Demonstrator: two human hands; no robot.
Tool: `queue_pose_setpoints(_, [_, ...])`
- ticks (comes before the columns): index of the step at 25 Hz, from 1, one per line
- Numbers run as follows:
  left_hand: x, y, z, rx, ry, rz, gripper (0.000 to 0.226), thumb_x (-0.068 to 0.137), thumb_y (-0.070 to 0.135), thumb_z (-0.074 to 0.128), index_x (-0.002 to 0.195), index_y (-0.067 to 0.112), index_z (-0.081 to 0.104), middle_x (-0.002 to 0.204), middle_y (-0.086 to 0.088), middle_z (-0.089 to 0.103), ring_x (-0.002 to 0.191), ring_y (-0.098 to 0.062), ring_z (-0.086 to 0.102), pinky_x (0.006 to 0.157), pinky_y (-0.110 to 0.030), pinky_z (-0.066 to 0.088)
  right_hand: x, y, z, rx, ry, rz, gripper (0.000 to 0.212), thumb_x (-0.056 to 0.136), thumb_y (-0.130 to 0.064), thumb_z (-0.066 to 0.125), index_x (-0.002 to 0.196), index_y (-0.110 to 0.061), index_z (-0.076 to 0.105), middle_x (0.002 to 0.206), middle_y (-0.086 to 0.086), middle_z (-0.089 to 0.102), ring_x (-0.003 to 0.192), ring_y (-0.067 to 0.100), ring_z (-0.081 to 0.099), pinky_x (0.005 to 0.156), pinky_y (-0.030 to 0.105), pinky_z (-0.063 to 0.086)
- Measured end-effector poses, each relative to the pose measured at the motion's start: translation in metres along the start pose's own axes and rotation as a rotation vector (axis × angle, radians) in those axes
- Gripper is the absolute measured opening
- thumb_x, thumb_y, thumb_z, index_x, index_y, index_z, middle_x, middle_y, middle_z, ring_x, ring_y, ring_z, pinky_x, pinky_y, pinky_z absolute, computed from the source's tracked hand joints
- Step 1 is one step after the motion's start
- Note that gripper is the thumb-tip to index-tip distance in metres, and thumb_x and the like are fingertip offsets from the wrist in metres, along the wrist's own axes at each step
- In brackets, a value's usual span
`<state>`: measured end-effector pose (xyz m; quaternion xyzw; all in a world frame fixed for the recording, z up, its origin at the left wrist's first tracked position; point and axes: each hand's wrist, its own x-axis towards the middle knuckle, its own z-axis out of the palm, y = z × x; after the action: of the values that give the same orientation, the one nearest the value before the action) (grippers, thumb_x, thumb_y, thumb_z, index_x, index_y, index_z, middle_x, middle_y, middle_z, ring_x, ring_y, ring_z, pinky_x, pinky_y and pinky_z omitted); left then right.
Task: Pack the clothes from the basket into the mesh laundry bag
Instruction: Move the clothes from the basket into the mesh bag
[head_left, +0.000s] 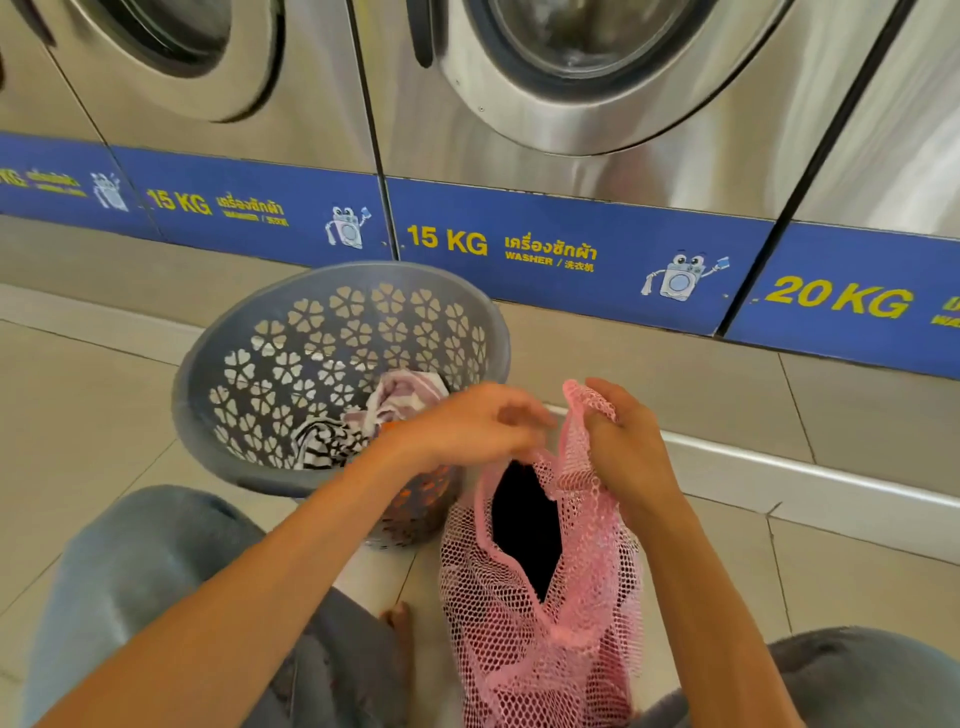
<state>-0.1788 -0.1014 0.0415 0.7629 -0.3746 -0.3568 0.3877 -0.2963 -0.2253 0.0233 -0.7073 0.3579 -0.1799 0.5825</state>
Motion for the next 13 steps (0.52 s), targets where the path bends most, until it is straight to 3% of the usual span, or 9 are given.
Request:
queue_pose_setpoints(2, [0.001, 0.0, -0.016, -0.177, 0.235, 0.01, 0.013, 0.093, 0.01, 0.064, 0.102, 0.017, 0.07, 0.106, -0.014, 0.075, 0.084, -0.017, 0.072, 0.078, -0.034, 0.057, 0.003, -0.002, 0.008, -0.024, -0.027, 0.0, 0.045, 0.1, -0.012, 0.046, 0.142, -0.028, 0.053, 0.142, -0.001, 0.055, 0.127, 0.019, 0.051, 0.107, 0.036, 0.041])
queue_pose_setpoints(4, [0.006, -0.011, -0.03, -0.211, 0.412, -0.043, 0.011, 0.092, 0.009, 0.063, 0.097, 0.016, 0.071, 0.103, -0.012, 0.075, 0.078, -0.013, 0.07, 0.072, -0.03, 0.056, 0.005, -0.005, 0.015, -0.036, -0.04, -0.005, 0.05, 0.1, -0.009, 0.043, 0.144, -0.031, 0.05, 0.149, -0.001, 0.049, 0.134, 0.019, 0.046, 0.103, 0.029, 0.036])
queue_pose_setpoints(6, [0.015, -0.034, -0.038, -0.171, 0.469, -0.124, 0.012, 0.091, 0.011, 0.063, 0.093, 0.019, 0.072, 0.098, -0.008, 0.075, 0.081, -0.015, 0.071, 0.077, -0.036, 0.061, 0.009, -0.009, 0.023, -0.042, -0.05, -0.027, 0.05, 0.1, -0.011, 0.043, 0.144, -0.035, 0.05, 0.152, -0.002, 0.046, 0.135, 0.017, 0.045, 0.102, 0.027, 0.033])
queue_pose_setpoints(8, [0.024, -0.062, -0.045, -0.163, 0.443, -0.197, 0.015, 0.091, 0.01, 0.062, 0.091, 0.02, 0.073, 0.1, -0.007, 0.075, 0.088, -0.019, 0.072, 0.084, -0.043, 0.06, 0.012, -0.013, 0.034, -0.052, -0.072, -0.06, 0.048, 0.102, -0.017, 0.045, 0.143, -0.04, 0.05, 0.15, -0.004, 0.048, 0.129, 0.015, 0.049, 0.1, 0.027, 0.035])
queue_pose_setpoints(10, [0.036, -0.083, -0.047, -0.085, 0.37, -0.251, 0.016, 0.092, 0.011, 0.06, 0.094, 0.019, 0.073, 0.104, -0.009, 0.073, 0.093, -0.022, 0.07, 0.09, -0.044, 0.058, 0.014, -0.014, 0.045, -0.065, -0.113, -0.065, 0.047, 0.103, -0.021, 0.045, 0.146, -0.04, 0.046, 0.152, -0.007, 0.047, 0.135, 0.015, 0.047, 0.102, 0.026, 0.034])
queue_pose_setpoints(13, [0.057, -0.098, -0.051, 0.143, 0.111, -0.369, 0.032, 0.09, 0.023, 0.055, 0.12, 0.015, 0.063, 0.115, -0.013, 0.066, 0.107, -0.029, 0.063, 0.096, -0.044, 0.049, 0.01, -0.014, 0.062, -0.116, -0.189, -0.049, 0.051, 0.105, -0.027, 0.042, 0.153, -0.038, 0.033, 0.155, -0.006, 0.042, 0.137, 0.015, 0.043, 0.096, 0.024, 0.032])
